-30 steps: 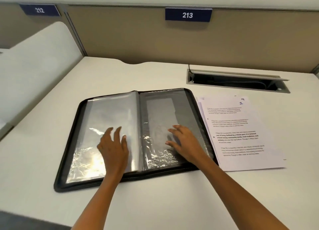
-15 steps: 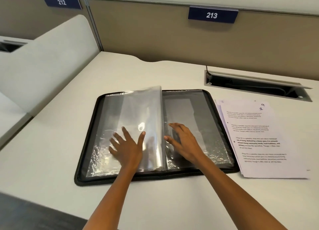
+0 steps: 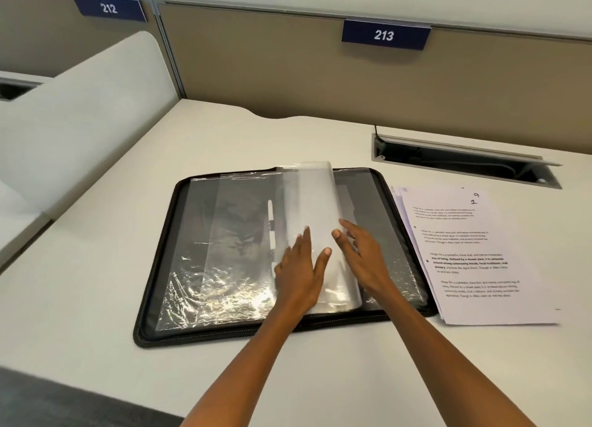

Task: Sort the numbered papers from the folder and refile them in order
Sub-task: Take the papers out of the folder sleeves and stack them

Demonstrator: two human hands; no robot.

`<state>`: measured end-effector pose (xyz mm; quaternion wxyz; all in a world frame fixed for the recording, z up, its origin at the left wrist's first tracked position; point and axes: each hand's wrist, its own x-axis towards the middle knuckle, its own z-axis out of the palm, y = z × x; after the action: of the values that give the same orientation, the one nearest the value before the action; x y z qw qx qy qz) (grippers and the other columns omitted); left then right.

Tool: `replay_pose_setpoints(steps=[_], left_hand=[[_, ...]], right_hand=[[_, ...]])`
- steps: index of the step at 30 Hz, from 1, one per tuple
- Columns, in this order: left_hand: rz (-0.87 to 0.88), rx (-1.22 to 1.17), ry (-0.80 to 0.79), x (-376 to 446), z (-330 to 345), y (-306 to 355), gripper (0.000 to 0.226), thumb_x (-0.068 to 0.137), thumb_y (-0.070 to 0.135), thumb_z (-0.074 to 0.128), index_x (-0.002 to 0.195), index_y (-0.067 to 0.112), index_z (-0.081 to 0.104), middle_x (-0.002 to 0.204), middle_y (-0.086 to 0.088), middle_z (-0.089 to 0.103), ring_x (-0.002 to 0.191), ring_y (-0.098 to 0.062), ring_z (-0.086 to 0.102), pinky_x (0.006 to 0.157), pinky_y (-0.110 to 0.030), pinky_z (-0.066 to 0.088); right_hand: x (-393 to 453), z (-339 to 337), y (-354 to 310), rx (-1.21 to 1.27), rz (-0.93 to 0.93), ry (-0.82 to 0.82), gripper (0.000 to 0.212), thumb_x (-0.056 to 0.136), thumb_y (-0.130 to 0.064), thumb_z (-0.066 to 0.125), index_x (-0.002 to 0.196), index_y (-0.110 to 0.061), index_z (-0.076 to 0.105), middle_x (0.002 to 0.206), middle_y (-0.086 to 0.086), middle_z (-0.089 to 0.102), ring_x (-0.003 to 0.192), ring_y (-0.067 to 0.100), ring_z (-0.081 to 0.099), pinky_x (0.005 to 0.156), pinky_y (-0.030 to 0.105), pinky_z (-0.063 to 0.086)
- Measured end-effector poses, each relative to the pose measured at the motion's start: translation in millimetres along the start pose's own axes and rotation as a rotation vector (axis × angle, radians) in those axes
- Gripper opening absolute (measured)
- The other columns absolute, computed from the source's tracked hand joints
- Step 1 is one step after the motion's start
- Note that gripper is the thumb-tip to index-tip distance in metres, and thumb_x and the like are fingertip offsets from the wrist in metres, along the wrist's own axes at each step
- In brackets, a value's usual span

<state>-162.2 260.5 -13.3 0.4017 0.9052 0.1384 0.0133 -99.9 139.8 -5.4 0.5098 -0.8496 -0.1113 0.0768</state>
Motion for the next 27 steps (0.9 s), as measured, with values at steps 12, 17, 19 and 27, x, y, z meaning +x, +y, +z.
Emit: replay_pose_setpoints(steps=[12, 17, 19, 27], left_hand=[[-0.397, 0.259, 0.432, -5, -50, -83, 0.097, 0.080, 0.080, 0.009, 0.151, 0.015, 0.005, 0.155, -0.024, -0.007, 0.141, -0.040, -0.016, 0.107, -0.054, -0.018], [-0.509, 0.251, 0.280, -4, -50, -88, 0.101, 0.077, 0.077, 0.018, 0.151, 0.012, -0.005, 0.150, -0.034, -0.013, 0.139, -0.045, -0.019, 0.106, -0.057, -0.019], [-0.481, 0.236, 0.250, -2, -44, -81, 0.099, 0.077, 0.077, 0.019, 0.150, 0.015, -0.007, 0.149, -0.033, -0.017, 0.138, -0.043, -0.022, 0.105, -0.056, -0.021], [-0.318, 0.209, 0.131, -4, -14, -44, 0.099, 0.076, 0.083, 0.010, 0.150, 0.020, -0.009, 0.152, -0.026, -0.018, 0.140, -0.037, -0.023, 0.106, -0.053, -0.022]], right_hand=[[3, -46, 20, 0.174, 0.166, 0.174, 0.058, 0.094, -0.051, 0.038, 0.144, -0.020, 0.039, 0.143, -0.005, 0.043, 0.133, 0.012, 0.037, 0.101, 0.022, 0.027], [3, -52, 25, 0.093, 0.158, 0.138, 0.068, 0.087, -0.060, 0.040, 0.146, -0.025, 0.035, 0.151, -0.004, 0.035, 0.139, 0.016, 0.031, 0.111, 0.030, 0.024], [5, -54, 26, 0.040, 0.146, 0.129, 0.063, 0.090, -0.056, 0.042, 0.146, -0.026, 0.034, 0.152, -0.005, 0.033, 0.139, 0.016, 0.031, 0.111, 0.031, 0.023], [3, -66, 34, -0.060, 0.168, 0.113, 0.077, 0.082, -0.068, 0.043, 0.147, -0.027, 0.033, 0.152, -0.003, 0.033, 0.140, 0.018, 0.031, 0.116, 0.044, 0.024]])
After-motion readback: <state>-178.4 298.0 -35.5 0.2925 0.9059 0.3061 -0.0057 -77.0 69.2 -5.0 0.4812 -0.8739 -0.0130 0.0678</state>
